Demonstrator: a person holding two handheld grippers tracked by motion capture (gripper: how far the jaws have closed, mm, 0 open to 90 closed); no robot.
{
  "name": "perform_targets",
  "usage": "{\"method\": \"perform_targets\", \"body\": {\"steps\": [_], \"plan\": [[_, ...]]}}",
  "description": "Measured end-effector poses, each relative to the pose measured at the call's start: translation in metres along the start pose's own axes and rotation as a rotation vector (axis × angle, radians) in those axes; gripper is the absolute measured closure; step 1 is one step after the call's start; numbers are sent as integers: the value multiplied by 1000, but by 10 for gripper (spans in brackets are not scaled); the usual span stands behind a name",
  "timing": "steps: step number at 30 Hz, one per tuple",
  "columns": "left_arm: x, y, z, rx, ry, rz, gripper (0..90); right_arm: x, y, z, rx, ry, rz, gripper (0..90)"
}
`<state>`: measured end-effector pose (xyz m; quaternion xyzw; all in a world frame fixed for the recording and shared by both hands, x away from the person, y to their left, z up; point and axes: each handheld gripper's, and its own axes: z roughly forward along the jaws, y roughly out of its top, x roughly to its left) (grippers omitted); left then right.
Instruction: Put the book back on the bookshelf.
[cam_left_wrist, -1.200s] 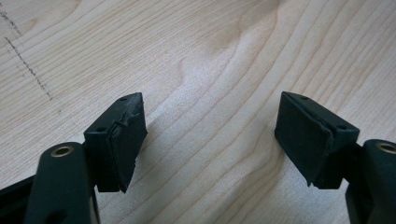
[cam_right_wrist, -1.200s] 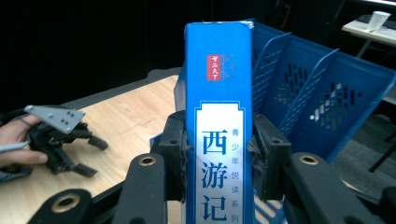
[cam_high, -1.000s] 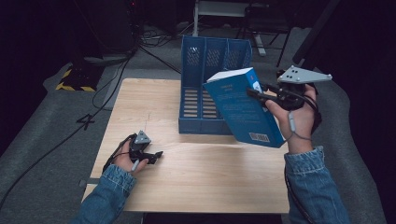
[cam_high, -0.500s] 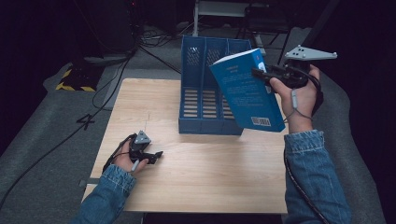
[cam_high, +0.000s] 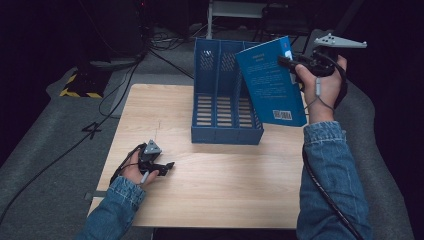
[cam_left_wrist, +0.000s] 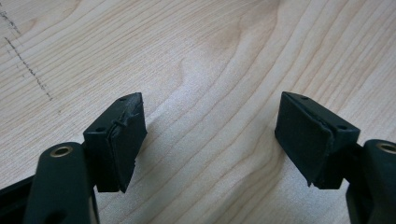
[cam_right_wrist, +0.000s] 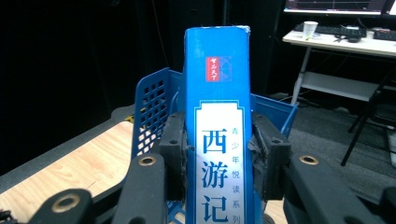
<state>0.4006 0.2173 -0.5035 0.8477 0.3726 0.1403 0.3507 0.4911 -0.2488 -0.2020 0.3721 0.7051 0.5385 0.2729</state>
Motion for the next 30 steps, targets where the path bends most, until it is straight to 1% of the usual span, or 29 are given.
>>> {"method": "perform_targets", "body": {"steps": [1, 2, 5, 6, 7, 9, 12, 13, 17, 20, 24, 27, 30], "plan": [[0, 0, 0, 0, 0, 0, 250, 0, 0, 0, 0, 0, 0, 627], [0, 0, 0, -1, -1, 1, 250, -4, 2, 2, 1, -14, 7, 627], [0, 0, 0, 0, -1, 1, 250, -10, 2, 5, -11, -31, 30, 628], [0, 0, 0, 0, -1, 1, 250, -10, 2, 5, -11, -31, 30, 628], [0, 0, 0, -3, 1, -1, 250, -17, 1, 7, -14, -47, 58, 627], [0, 0, 0, -4, 2, 0, 250, -18, 2, 7, -14, -53, 63, 627], [0, 0, 0, -2, 6, 7, 250, -22, 4, 9, -10, -97, 86, 627], [0, 0, 0, -3, 5, 2, 250, -23, 4, 10, -8, -105, 99, 627], [0, -1, 0, -3, 5, 2, 250, -28, 6, 14, -2, -141, 131, 627], [0, 0, 0, -3, 5, 2, 250, -26, 8, 20, 7, -160, 145, 627], [0, 0, 0, 0, 4, 2, 250, -21, 11, 33, 19, -187, 157, 627], [0, 0, 0, 0, 3, 1, 249, -15, 14, 41, 11, -195, 149, 627], [0, 0, 0, -1, 2, 2, 248, -9, 18, 49, -1, -187, 159, 627]]}}
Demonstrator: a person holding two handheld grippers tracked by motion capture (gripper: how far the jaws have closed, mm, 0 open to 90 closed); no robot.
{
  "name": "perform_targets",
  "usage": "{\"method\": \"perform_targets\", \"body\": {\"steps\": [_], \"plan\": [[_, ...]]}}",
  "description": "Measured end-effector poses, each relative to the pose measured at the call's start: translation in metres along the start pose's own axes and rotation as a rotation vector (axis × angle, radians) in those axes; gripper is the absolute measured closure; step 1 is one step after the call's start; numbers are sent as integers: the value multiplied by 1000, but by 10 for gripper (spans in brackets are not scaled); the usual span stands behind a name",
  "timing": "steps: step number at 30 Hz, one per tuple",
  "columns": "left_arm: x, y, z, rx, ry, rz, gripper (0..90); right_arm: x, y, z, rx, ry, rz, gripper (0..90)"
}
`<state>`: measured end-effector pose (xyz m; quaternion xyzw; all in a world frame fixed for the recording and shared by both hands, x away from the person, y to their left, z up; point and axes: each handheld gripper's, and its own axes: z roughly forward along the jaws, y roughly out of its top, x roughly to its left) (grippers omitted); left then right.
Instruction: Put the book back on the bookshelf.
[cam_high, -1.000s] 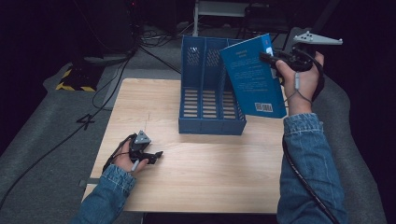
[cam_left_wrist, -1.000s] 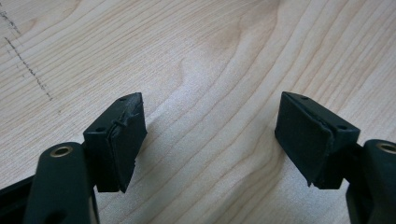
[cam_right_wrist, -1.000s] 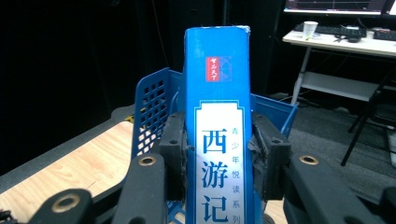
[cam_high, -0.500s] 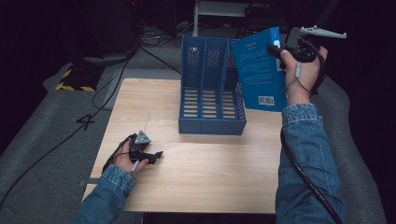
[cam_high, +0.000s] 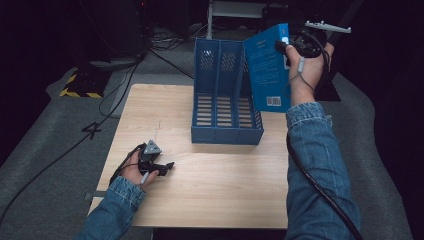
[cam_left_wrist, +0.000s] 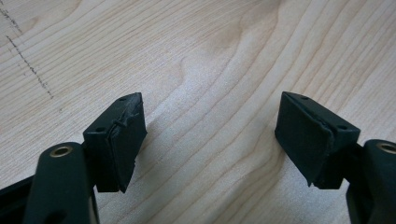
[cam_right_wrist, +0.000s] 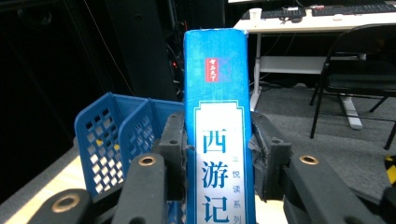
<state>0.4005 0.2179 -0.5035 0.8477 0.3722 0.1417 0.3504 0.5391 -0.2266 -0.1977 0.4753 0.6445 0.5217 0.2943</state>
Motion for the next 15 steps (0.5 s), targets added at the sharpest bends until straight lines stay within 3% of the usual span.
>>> {"method": "perform_targets", "body": {"steps": [6, 15], "plan": [[0, 0, 0, -1, 0, -1, 248, 15, 2, 12, -66, 10, 10, 627], [0, 0, 0, -1, 2, -2, 247, 21, -14, 37, -76, 30, -7, 626]]}}
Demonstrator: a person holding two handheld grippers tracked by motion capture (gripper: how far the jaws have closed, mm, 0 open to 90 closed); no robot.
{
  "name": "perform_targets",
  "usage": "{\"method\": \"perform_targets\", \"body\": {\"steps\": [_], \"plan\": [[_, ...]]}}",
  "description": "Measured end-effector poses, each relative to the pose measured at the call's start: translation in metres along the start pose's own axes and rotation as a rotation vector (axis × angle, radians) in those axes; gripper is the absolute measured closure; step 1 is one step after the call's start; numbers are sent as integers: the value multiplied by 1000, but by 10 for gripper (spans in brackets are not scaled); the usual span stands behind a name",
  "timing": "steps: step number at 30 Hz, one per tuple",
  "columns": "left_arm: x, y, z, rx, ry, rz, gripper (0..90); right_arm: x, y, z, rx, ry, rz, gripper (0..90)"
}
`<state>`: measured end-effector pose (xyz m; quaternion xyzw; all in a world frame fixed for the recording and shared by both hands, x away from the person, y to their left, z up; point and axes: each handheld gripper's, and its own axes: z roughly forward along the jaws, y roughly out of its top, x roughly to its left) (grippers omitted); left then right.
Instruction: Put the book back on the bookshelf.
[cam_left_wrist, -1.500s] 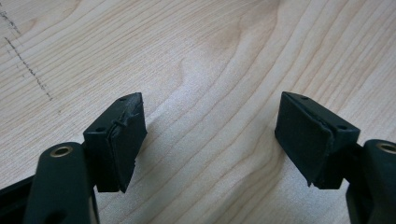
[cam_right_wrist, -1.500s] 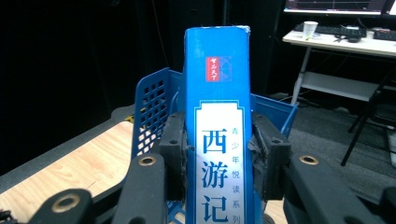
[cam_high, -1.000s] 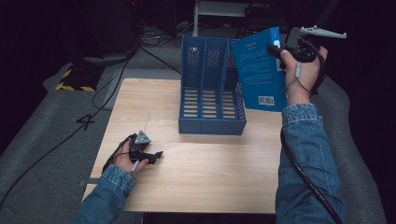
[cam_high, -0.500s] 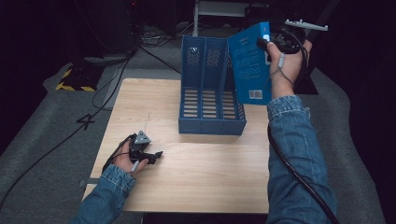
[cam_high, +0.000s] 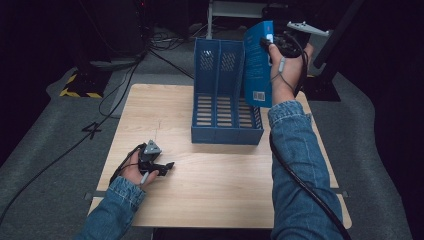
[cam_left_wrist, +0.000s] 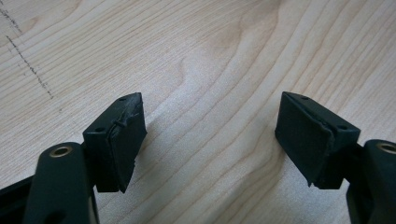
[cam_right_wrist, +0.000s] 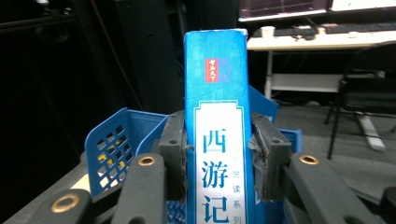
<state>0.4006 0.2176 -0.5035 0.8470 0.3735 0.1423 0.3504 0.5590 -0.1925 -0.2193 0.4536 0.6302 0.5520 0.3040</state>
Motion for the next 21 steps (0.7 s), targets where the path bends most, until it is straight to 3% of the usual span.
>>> {"method": "perform_targets", "body": {"steps": [1, 8, 21], "plan": [[0, 0, 0, 0, -1, -1, 247, 0, -6, 2, -18, 20, 0, 625], [0, 0, 0, -2, 4, 4, 247, 0, -19, 1, -34, 46, -13, 622], [-1, 1, 1, 1, 6, -2, 242, 6, -49, -1, 9, 37, -55, 618]]}}
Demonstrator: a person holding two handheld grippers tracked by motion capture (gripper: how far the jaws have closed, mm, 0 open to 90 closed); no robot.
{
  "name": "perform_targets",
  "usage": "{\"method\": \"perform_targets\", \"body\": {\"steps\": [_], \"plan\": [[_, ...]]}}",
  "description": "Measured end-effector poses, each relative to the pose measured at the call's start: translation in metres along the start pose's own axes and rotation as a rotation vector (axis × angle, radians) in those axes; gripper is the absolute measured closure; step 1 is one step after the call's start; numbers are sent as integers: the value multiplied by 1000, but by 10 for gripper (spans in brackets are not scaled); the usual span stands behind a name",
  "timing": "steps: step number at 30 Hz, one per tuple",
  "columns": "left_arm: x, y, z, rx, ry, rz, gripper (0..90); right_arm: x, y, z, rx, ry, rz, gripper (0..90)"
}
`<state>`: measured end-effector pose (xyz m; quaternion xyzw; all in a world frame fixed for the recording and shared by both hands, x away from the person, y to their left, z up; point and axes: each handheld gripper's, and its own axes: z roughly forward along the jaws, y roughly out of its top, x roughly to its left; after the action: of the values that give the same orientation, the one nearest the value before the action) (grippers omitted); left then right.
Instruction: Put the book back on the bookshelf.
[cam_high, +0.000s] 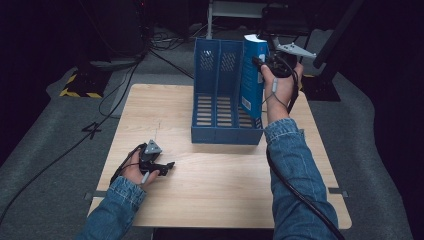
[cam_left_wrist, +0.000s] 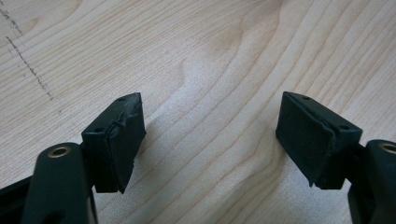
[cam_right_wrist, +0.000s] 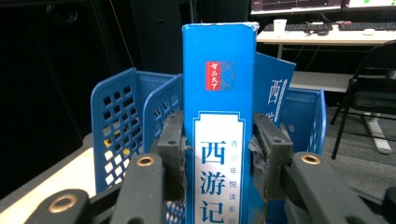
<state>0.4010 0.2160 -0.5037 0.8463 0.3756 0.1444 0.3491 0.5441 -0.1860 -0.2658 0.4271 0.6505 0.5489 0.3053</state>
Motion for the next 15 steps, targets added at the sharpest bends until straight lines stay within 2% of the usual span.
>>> {"method": "perform_targets", "body": {"steps": [6, 12, 15], "plan": [[0, 0, 0, -2, 1, 0, 242, 4, -15, 2, -14, -4, 13, 616], [0, 0, 0, 0, 1, -1, 241, 6, -26, 3, -19, -13, -5, 616], [0, 1, 1, 2, 2, -2, 236, 6, -29, 2, -25, -13, 11, 616]]}}
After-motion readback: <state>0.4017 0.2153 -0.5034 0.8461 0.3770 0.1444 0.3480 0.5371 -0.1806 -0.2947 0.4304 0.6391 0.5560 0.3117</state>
